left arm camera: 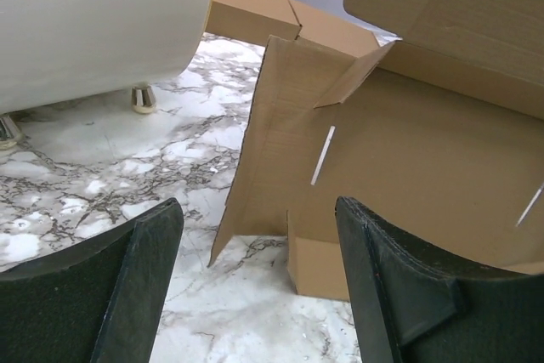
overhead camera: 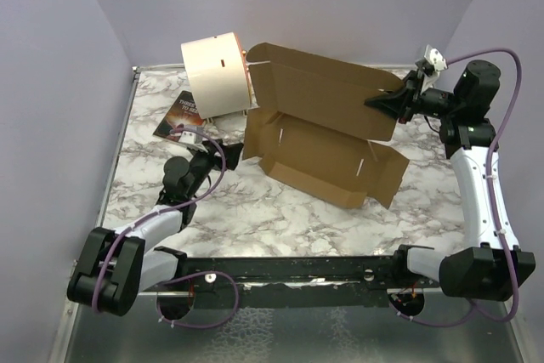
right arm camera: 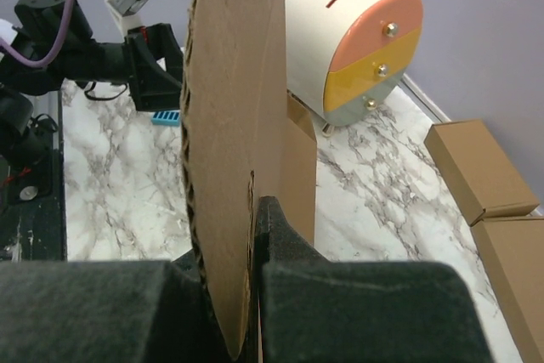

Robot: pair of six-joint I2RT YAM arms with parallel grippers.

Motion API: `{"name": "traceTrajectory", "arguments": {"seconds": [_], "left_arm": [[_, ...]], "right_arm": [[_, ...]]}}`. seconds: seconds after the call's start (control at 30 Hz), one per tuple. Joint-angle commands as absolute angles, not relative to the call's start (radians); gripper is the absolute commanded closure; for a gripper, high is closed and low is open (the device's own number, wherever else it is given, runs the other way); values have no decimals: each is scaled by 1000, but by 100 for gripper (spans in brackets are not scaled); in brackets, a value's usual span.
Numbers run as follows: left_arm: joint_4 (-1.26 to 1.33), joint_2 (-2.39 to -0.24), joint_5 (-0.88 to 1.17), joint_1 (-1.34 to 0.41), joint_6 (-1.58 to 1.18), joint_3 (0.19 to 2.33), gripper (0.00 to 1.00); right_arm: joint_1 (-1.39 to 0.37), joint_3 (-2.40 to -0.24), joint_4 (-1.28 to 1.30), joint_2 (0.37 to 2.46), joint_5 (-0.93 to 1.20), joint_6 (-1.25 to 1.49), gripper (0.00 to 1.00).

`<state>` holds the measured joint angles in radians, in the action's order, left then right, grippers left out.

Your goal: Fold the paper box

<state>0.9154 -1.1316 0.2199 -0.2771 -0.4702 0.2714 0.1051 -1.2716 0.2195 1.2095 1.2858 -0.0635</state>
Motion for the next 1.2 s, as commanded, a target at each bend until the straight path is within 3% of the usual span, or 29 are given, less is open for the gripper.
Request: {"name": "traceTrajectory", "arguments": {"seconds": [0.0,0.2,0.57,0.9,1.1,1.17], "left_arm": [[989,-1184,191,-281,-430,311,26],[965,-1246,176,-280,-425,361,40],[786,-1277,251,-280,-469,417,38],[524,-1084,240,-280,-497,417,32],[371,-1201,256,-289,-478,480,33],[367,-1234,256,-300,-471,495,40]], "right_arm": [[109,-1254,320,1173,1345,-168,99],[109,-1249,343,1162,1366,-196,99],[110,-1247,307,1164,1360,-165,99],[110,-1238,239,1179,1359,-104,99],[112,-1224,202,1178,1368,-71,99],[112,-1224,199,1179,1370,-66,99]]}}
